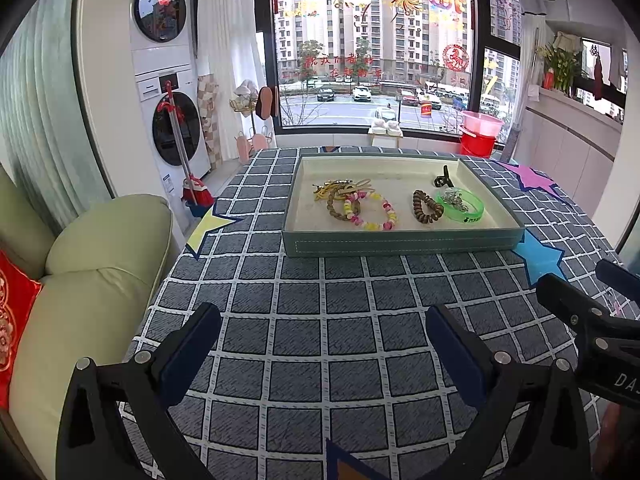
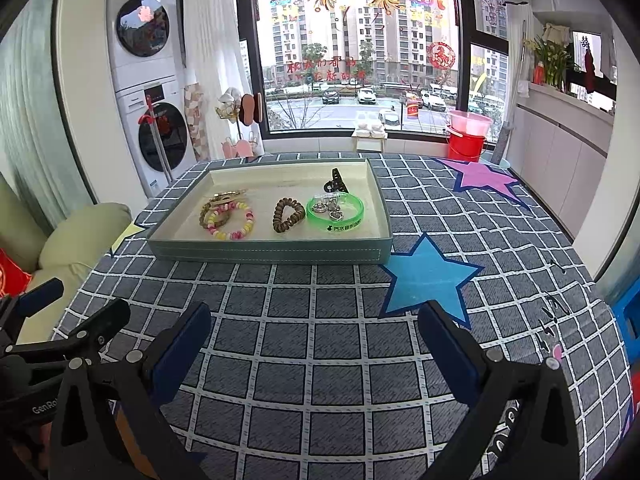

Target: Organize jewelry

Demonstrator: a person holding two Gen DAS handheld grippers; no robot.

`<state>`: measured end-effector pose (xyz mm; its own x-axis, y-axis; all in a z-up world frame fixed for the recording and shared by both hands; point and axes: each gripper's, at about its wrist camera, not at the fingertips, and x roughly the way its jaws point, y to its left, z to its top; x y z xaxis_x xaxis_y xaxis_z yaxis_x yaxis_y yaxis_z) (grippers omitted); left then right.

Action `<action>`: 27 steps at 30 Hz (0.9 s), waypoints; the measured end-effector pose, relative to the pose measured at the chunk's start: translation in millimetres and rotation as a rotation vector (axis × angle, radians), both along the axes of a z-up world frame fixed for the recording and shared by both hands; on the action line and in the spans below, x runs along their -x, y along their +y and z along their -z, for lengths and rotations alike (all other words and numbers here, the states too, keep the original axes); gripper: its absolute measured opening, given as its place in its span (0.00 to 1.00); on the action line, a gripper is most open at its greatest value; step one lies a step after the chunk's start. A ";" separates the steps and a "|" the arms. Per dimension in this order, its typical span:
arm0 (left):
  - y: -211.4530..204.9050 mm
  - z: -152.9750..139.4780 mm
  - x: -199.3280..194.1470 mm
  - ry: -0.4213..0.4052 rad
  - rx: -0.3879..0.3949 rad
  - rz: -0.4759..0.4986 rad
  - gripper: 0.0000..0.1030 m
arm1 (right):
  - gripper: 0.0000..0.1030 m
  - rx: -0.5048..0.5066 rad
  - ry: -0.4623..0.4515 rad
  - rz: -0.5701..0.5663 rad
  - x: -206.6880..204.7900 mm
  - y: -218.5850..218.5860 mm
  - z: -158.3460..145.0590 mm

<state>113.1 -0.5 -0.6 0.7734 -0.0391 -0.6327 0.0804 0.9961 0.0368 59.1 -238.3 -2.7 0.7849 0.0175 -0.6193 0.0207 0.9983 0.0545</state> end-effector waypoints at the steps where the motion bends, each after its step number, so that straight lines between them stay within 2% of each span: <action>1: -0.5 0.0 0.2 0.001 0.000 0.000 1.00 | 1.00 0.000 0.000 0.000 0.1 0.0 0.0; 27: -1.2 -1.0 0.0 0.007 0.001 -0.009 1.00 | 1.00 -0.001 0.001 -0.001 -1.1 1.1 0.0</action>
<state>113.1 -1.7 0.4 0.7690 -0.0326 -0.6384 0.0713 0.9968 0.0351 60.2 -237.2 -2.7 0.7844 0.0194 -0.6200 0.0195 0.9982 0.0559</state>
